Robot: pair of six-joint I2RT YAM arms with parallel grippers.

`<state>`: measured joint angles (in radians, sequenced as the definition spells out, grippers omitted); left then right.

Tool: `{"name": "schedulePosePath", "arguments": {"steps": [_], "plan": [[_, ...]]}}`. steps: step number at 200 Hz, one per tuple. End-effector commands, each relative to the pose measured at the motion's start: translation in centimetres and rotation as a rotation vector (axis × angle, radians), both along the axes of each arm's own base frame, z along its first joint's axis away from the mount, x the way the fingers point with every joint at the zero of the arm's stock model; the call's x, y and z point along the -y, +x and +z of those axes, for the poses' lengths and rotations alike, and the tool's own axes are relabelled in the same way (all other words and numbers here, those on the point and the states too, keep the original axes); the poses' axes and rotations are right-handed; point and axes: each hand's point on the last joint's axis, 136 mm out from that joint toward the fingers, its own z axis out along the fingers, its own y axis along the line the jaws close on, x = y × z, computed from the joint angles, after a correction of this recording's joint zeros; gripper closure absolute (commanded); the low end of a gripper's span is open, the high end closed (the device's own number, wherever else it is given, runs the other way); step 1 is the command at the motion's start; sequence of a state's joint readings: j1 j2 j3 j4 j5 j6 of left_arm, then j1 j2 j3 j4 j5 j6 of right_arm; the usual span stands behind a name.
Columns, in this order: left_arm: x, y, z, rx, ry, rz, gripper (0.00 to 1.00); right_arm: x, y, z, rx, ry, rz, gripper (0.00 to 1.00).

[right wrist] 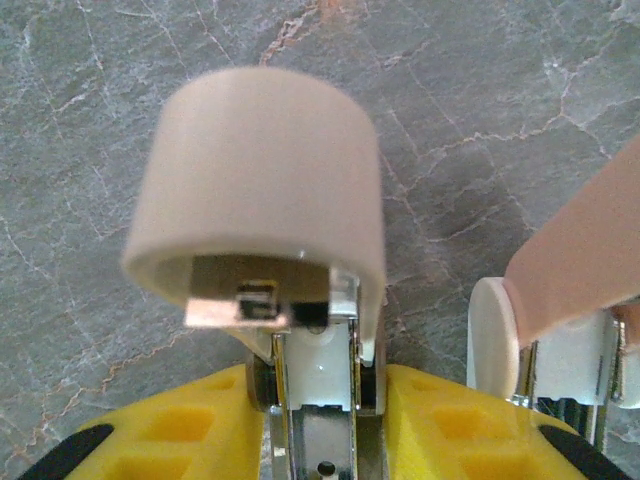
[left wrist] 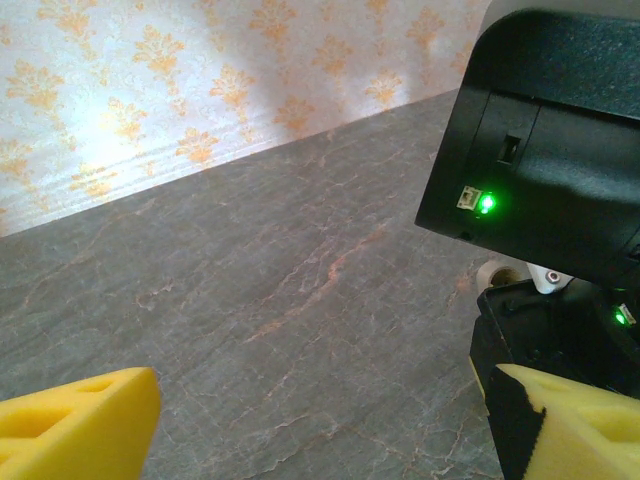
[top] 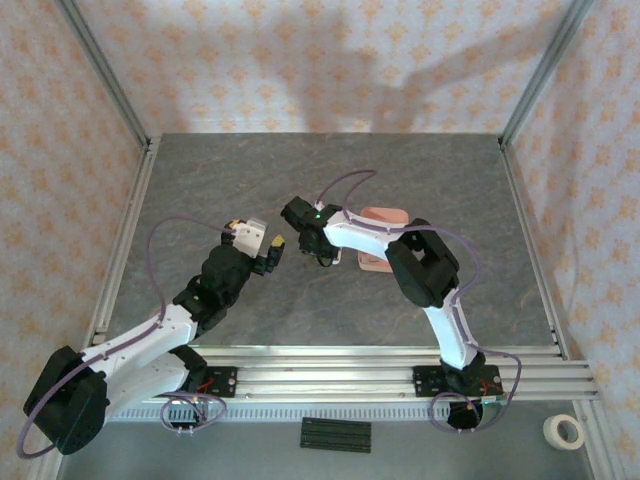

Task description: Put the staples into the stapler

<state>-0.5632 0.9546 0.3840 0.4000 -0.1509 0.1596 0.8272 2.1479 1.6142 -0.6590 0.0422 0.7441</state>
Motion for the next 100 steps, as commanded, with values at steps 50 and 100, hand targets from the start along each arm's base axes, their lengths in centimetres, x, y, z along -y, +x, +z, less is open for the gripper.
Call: {"name": "schedulePosePath", "arguments": {"steps": [50,100], "plan": [[-0.4,0.0,-0.8,-0.007,0.027,0.015,0.14,0.4,-0.6,1.3,0.003,0.001,0.005,0.65],[-0.3,-0.1,-0.8,-0.006,0.027,0.013,0.14,0.7,-1.1,2.7,0.027,0.008,0.009,0.63]]}}
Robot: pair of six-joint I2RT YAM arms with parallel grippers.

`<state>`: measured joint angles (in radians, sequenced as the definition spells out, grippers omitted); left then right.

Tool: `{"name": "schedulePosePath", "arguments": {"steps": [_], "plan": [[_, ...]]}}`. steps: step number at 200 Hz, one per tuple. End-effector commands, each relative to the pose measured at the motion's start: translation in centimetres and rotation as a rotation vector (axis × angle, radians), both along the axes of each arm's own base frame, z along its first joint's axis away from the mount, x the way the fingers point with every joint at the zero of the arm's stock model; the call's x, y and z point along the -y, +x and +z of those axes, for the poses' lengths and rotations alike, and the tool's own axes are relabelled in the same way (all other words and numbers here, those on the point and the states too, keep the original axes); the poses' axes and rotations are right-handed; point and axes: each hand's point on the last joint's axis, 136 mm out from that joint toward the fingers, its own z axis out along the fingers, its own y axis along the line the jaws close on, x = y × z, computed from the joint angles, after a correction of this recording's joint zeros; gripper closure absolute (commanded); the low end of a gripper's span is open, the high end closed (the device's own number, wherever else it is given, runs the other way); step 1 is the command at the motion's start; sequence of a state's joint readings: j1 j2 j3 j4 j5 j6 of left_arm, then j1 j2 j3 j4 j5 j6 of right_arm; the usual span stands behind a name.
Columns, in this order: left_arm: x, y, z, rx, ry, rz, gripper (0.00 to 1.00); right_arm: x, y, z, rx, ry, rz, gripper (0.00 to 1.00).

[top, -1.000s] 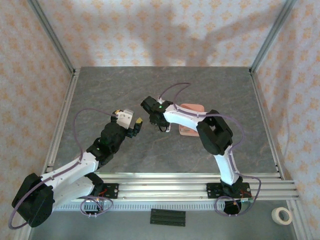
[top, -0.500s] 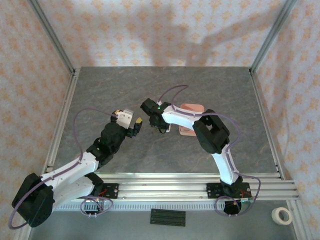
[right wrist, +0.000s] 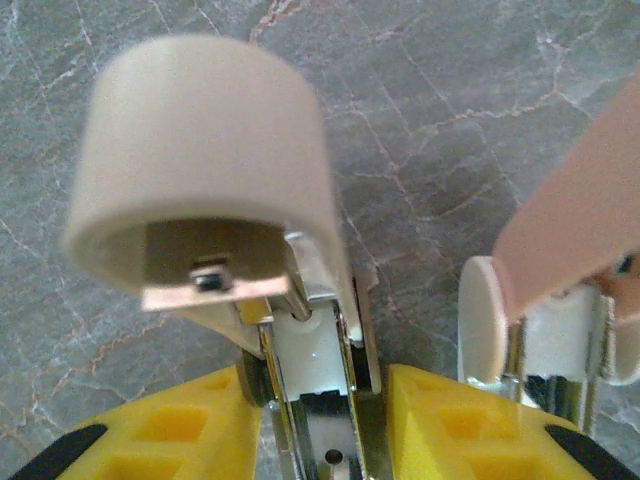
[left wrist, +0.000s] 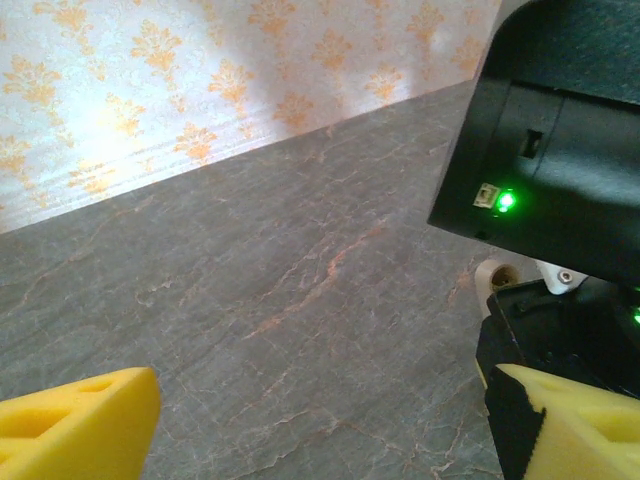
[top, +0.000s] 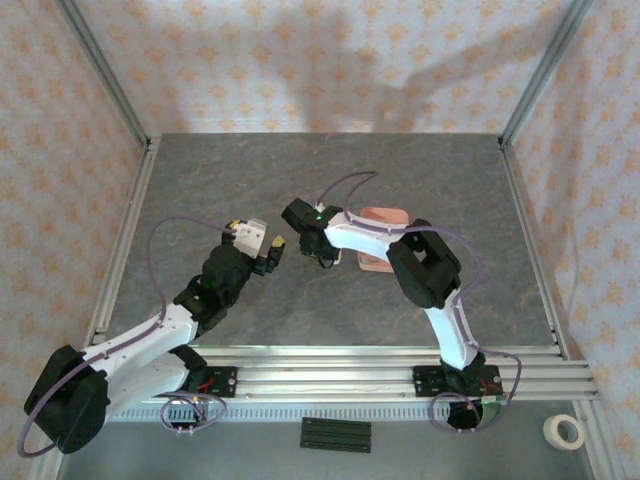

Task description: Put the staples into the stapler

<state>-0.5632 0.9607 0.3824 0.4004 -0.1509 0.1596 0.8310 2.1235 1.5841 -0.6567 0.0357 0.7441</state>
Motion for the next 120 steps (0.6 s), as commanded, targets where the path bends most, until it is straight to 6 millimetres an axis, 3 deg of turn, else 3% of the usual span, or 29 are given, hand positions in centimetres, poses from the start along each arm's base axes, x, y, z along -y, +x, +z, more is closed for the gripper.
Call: {"name": "schedulePosePath", "arguments": {"steps": [1,48,120], "plan": [[-0.3,-0.1,-0.5,0.000,0.023,0.012,0.14,0.4,-0.4,2.6,0.034,0.007,0.004,0.62],[-0.4,-0.1,-0.7,0.002,0.030,0.013,0.14,0.6,-0.6,5.1,0.068,0.032,0.012,0.55],[0.9,0.2,-1.6,-0.055,-0.035,-0.025,0.10,2.6,-1.7,8.8,0.101,0.067,0.011,0.54]]}}
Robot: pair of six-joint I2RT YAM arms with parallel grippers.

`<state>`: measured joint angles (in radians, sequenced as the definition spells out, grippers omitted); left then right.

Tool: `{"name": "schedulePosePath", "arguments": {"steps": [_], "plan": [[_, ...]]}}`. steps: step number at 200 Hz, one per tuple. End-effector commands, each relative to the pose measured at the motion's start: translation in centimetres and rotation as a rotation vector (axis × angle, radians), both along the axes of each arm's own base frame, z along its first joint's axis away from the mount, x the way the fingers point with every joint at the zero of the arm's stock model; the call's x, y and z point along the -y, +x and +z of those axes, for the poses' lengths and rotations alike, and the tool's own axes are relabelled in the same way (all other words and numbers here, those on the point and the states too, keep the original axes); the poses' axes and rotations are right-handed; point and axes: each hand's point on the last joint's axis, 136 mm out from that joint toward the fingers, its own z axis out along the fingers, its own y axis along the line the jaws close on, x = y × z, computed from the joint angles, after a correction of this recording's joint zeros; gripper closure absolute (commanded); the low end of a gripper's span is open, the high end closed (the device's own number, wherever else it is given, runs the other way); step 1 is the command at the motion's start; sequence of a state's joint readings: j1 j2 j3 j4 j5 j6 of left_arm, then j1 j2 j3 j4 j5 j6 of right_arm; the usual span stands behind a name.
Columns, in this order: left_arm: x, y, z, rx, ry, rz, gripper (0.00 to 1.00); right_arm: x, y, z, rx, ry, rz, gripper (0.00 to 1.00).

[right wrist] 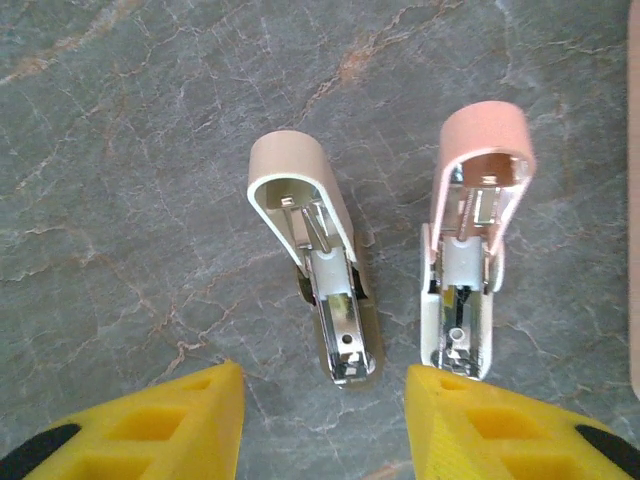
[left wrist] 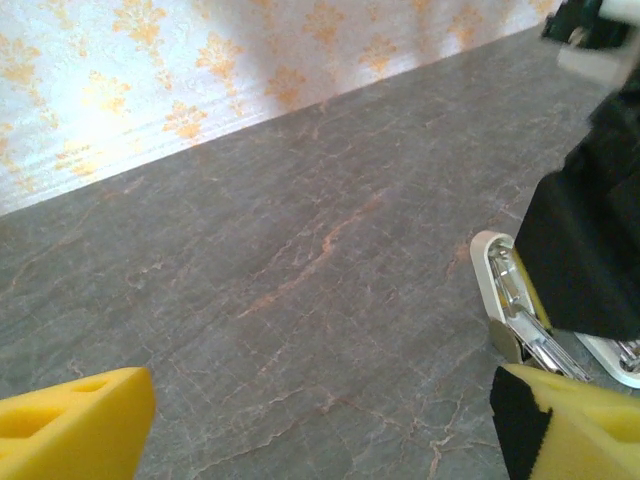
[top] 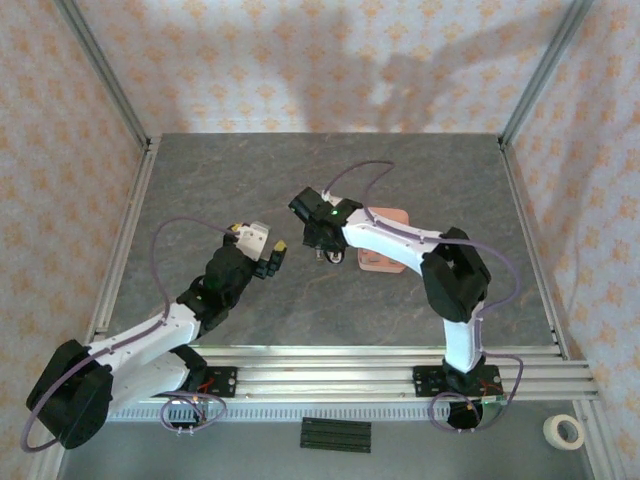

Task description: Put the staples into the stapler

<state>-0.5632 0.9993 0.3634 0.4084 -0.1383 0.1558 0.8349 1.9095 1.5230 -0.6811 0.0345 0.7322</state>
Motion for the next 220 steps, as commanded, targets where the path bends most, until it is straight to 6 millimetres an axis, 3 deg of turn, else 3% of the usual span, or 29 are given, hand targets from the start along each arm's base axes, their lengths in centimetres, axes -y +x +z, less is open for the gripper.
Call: {"name": "schedulePosePath", "arguments": {"steps": [1,48,80,113,147,183,220], "plan": [[0.7,0.3,0.3,-0.014,-0.058,-0.013,0.10,1.8,-0.7,1.6,0.013,-0.024,-0.006,0.54],[3.4,0.4,0.4,-0.156,-0.158,-0.092,0.18,4.4,-0.8,3.7,0.042,0.017,-0.012,0.55],[2.5,1.4,0.4,-0.333,-0.282,0.111,0.24,6.6,-0.3,4.8,0.074,0.036,-0.056,0.55],[4.3,1.3,-1.4,-0.523,-0.352,0.191,0.25,8.3,-0.4,4.4,0.078,0.028,-0.088,0.55],[6.7,1.3,-3.9,-0.625,-0.280,0.216,0.26,9.8,-0.6,3.9,0.084,-0.017,-0.102,0.56],[9.0,2.2,-6.0,-0.706,-0.246,0.227,0.26,9.9,-0.5,3.8,0.096,-0.027,-0.095,0.56],[10.0,3.6,-7.5,-0.742,-0.180,0.242,0.28,9.6,-0.2,3.2,0.086,-0.042,-0.067,0.56]]}}
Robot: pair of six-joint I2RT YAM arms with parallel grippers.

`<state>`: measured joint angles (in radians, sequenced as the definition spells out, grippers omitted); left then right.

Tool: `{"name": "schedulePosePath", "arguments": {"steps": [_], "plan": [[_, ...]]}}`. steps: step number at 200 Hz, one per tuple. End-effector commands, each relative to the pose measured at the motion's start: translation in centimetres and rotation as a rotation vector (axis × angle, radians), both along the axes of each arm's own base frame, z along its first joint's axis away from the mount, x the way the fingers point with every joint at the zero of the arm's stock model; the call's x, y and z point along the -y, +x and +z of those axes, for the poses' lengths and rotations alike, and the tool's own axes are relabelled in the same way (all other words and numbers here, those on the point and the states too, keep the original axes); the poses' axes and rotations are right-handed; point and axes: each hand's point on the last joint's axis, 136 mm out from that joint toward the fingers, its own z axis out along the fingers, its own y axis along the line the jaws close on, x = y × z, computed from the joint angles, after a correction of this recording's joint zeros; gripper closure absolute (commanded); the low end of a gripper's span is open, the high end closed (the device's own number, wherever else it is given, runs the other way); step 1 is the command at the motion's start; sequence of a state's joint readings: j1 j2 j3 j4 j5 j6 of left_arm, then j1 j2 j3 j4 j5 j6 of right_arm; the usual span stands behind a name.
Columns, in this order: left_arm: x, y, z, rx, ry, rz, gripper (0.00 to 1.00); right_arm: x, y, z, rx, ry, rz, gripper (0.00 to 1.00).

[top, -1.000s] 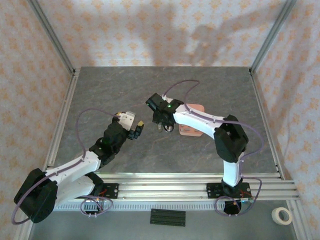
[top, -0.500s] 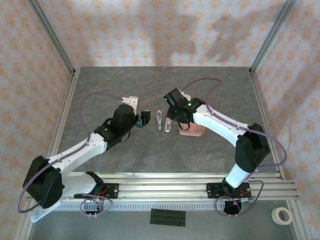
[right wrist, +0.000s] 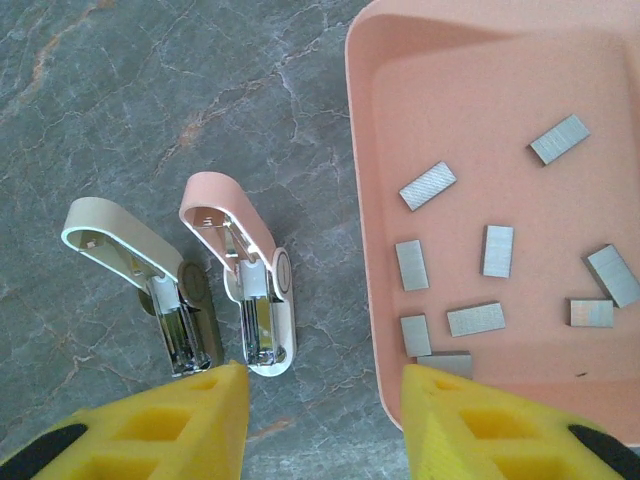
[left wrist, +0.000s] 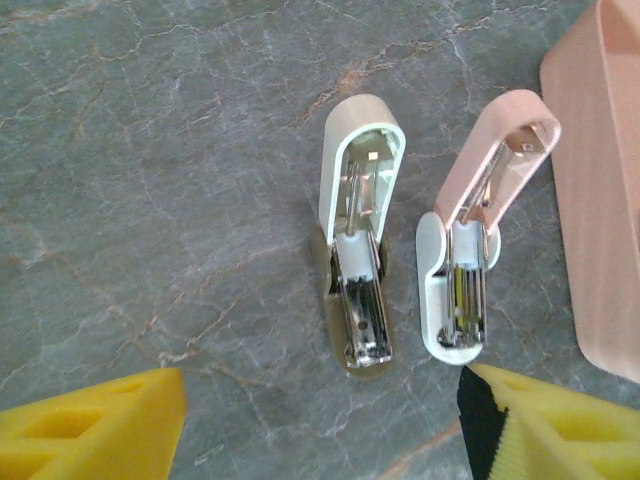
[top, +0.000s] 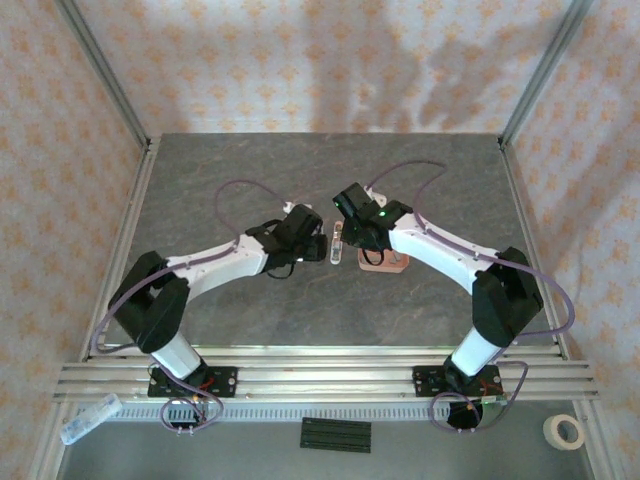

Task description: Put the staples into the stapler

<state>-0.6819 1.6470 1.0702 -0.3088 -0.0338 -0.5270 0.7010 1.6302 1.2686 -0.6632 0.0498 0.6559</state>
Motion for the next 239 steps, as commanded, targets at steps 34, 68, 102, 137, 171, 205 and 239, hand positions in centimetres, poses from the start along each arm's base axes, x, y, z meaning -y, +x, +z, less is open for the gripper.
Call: {"name": "schedulePosePath", "arguments": {"steps": [34,68,102,137,171,205,239], "plan": [[1.0,1.0,-1.9,-0.071,0.049,0.017,0.34,0.7,0.6,0.1,0.030,-0.046,0.007,0.57],[1.6,1.6,-2.9,-0.092,0.061,0.013,0.39,1.1,0.2,0.1,0.031,-0.039,-0.010,0.57],[2.1,2.2,-4.0,-0.110,0.076,0.007,0.44,1.9,-0.3,0.0,0.033,-0.053,-0.019,0.57],[2.2,2.3,-5.6,-0.139,0.106,0.006,0.47,2.2,-0.6,0.0,0.031,-0.053,-0.023,0.57],[2.1,2.2,-6.3,-0.153,0.119,0.007,0.50,2.1,-0.7,-0.2,0.025,-0.047,-0.022,0.57],[1.8,2.1,-6.9,-0.167,0.125,0.009,0.55,2.1,-0.7,-0.3,0.022,-0.050,-0.020,0.57],[1.6,1.7,-6.8,-0.176,0.122,0.008,0.62,2.2,-0.8,-0.2,0.024,-0.051,-0.024,0.57]]}}
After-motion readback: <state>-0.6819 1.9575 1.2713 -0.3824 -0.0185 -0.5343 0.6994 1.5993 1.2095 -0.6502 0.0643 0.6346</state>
